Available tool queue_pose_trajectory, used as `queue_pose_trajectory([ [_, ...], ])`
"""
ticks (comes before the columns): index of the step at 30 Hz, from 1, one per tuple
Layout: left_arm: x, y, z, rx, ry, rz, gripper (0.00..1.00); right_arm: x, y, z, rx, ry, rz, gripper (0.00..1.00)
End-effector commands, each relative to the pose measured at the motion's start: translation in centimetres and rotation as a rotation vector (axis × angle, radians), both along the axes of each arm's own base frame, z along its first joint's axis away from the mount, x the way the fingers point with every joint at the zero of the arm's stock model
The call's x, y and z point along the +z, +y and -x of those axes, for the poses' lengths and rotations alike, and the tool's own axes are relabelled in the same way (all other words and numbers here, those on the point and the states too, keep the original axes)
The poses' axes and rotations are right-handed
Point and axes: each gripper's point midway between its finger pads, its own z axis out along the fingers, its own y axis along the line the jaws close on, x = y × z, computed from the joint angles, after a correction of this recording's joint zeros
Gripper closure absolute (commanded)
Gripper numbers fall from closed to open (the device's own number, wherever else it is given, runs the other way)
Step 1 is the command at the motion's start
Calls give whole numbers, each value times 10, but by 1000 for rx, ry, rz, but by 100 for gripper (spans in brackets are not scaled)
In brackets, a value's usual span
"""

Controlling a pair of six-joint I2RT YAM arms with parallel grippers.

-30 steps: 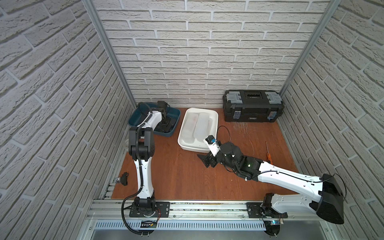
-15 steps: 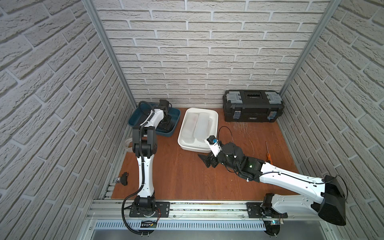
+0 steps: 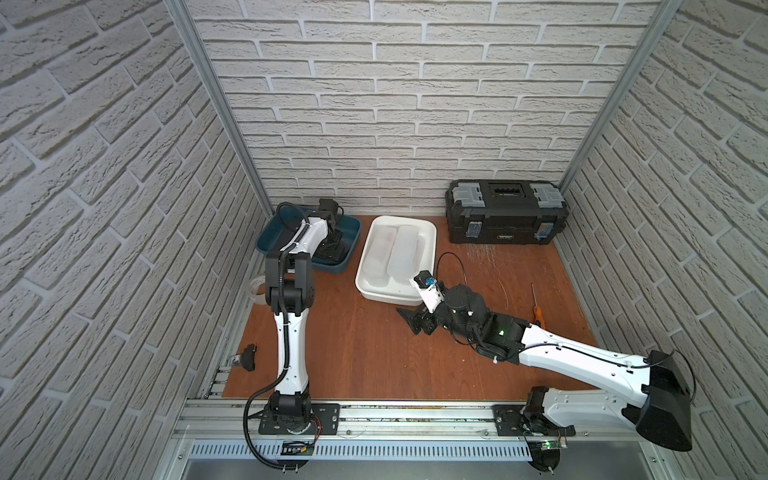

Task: Place the pencil cases by color into the storage box
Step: Place the pencil case at the storage box.

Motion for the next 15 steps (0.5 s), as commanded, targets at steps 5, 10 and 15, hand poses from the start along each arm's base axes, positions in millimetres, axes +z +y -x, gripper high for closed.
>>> queue_pose_trajectory([
  [5, -32, -5, 14, -14, 97, 20, 23, 4, 3, 0, 1, -3, -20, 11],
  [10, -36, -4, 15, -17, 104, 31, 20, 4, 2, 0, -2, -5, -19, 11],
  [15, -30, -6, 9, -32, 81, 35, 19, 3, 2, 0, -1, -3, -18, 11],
])
